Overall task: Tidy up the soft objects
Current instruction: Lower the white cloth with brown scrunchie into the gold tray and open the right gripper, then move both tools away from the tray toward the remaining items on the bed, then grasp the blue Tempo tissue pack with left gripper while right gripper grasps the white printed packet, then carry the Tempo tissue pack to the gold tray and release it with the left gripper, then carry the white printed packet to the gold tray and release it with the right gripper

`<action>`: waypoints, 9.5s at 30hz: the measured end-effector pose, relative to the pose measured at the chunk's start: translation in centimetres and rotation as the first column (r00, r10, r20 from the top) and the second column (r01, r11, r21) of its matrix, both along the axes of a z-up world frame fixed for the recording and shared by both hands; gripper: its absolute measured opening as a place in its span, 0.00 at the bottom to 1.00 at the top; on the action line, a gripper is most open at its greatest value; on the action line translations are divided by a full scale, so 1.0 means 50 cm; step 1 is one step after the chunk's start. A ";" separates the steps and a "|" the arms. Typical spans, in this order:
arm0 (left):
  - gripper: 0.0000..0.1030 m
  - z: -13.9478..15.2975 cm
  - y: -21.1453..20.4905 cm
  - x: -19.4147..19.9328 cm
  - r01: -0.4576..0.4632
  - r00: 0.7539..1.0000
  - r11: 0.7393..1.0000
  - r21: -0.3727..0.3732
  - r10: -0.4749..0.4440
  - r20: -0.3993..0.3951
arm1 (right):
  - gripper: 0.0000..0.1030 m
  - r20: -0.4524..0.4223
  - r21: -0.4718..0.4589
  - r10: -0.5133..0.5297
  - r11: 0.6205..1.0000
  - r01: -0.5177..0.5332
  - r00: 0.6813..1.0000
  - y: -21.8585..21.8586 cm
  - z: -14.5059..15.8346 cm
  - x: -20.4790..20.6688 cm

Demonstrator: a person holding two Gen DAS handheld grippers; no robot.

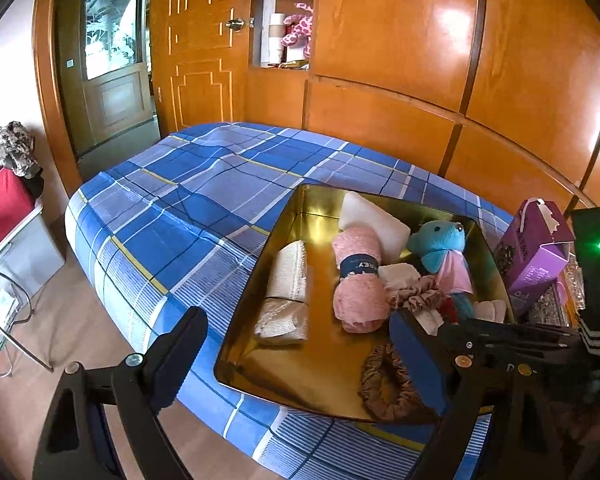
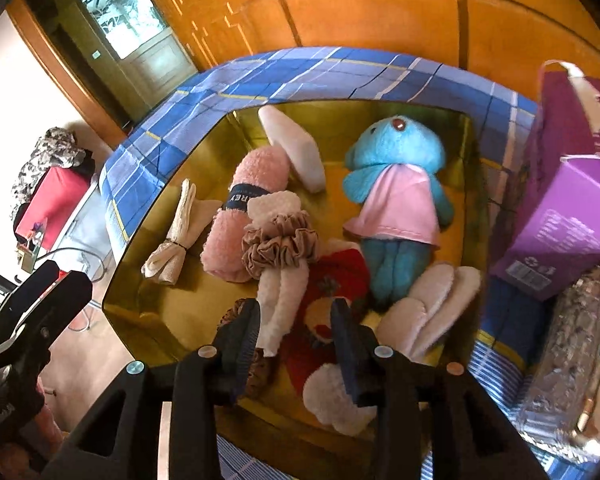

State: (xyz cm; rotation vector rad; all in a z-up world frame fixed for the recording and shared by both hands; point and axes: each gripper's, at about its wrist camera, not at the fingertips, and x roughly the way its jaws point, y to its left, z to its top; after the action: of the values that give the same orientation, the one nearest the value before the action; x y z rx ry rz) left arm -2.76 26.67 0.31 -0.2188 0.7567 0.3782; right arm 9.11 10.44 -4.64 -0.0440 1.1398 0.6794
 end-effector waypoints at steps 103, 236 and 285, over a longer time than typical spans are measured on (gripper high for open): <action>0.76 -0.113 -1.172 0.530 0.730 0.549 0.627 -0.273 -0.775 -0.312 | 0.64 0.173 -0.313 -0.640 0.686 0.657 0.749 -1.091 -0.053 -0.115; 0.81 -0.053 -0.042 0.079 0.033 0.997 0.999 -0.042 -0.036 -0.072 | 0.49 0.319 -0.459 -0.719 0.453 0.764 0.618 -0.986 -0.075 -0.087; 0.84 -0.008 -0.096 0.051 0.149 0.988 0.989 -0.014 -0.150 -0.034 | 0.47 0.401 -0.106 -0.153 0.972 0.212 0.903 -0.344 0.299 0.095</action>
State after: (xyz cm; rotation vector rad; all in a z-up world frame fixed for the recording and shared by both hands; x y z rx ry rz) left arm -0.20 21.89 -0.07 -0.1651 0.8045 0.2362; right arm 13.84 -6.76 10.33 -0.1883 0.7922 0.3928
